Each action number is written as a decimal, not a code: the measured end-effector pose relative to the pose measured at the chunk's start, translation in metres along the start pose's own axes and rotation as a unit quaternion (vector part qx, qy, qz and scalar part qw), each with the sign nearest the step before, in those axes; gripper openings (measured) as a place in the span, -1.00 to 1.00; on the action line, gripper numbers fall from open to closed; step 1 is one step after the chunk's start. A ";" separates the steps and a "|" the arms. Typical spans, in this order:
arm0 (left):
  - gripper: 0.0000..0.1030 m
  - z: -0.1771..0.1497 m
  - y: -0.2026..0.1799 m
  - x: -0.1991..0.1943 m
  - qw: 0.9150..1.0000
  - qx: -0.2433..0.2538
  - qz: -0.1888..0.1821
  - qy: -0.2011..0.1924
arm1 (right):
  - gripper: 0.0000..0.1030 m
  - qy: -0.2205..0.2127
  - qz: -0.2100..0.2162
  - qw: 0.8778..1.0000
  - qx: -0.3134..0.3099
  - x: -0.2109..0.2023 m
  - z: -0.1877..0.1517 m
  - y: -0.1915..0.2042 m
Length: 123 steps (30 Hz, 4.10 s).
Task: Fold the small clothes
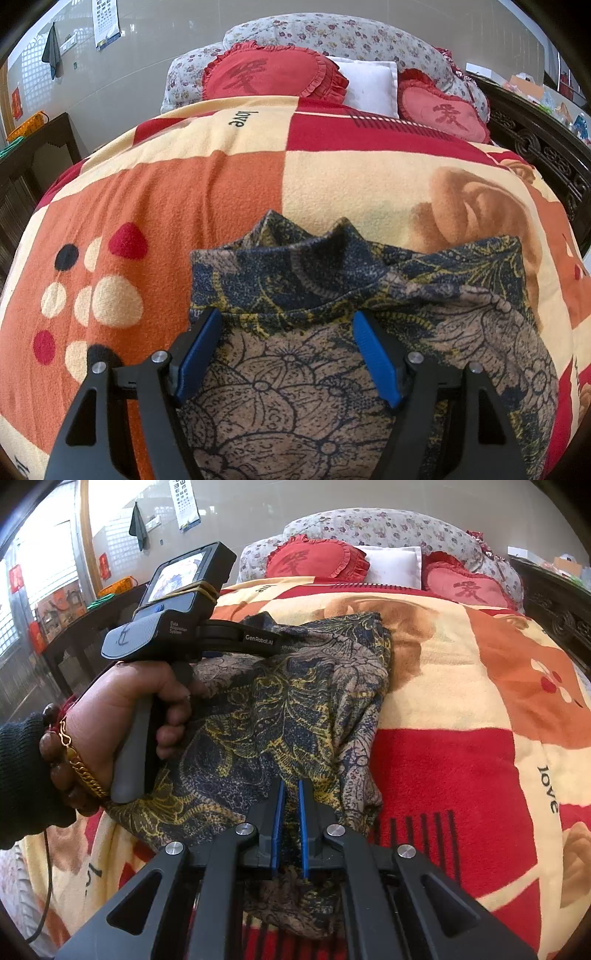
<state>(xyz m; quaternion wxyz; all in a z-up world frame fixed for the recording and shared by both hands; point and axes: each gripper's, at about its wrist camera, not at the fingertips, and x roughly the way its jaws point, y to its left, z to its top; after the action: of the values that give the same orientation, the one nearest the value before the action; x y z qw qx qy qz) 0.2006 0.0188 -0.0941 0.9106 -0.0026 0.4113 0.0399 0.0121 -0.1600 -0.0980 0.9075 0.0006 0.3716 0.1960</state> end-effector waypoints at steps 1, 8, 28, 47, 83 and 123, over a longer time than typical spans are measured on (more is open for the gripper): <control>0.50 0.000 0.000 0.000 1.000 0.000 0.000 0.000 | -0.72 0.000 0.001 1.000 0.001 0.000 0.000 0.000; 0.50 0.000 0.000 0.000 1.000 -0.001 -0.001 0.000 | -0.72 0.000 0.002 1.000 0.001 0.000 0.000 -0.001; 0.50 0.000 0.000 0.000 1.000 -0.001 -0.002 0.000 | -0.73 0.002 0.000 1.000 0.001 0.001 0.000 -0.001; 0.50 0.000 0.000 0.000 1.000 -0.001 -0.001 0.000 | -0.73 0.003 0.003 1.000 0.005 0.002 0.000 -0.001; 0.50 0.000 0.001 0.000 1.000 -0.003 -0.004 0.001 | -0.73 0.006 0.013 1.000 0.015 0.003 0.001 -0.005; 0.51 0.000 0.001 0.000 1.000 -0.003 -0.005 0.001 | -0.73 0.006 0.013 1.000 0.019 0.004 0.000 -0.001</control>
<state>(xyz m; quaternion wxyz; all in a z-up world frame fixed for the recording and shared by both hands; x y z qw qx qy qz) 0.2008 0.0196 -0.0945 0.9103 -0.0068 0.4122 0.0368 0.0149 -0.1597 -0.1006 0.9023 0.0217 0.3808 0.2009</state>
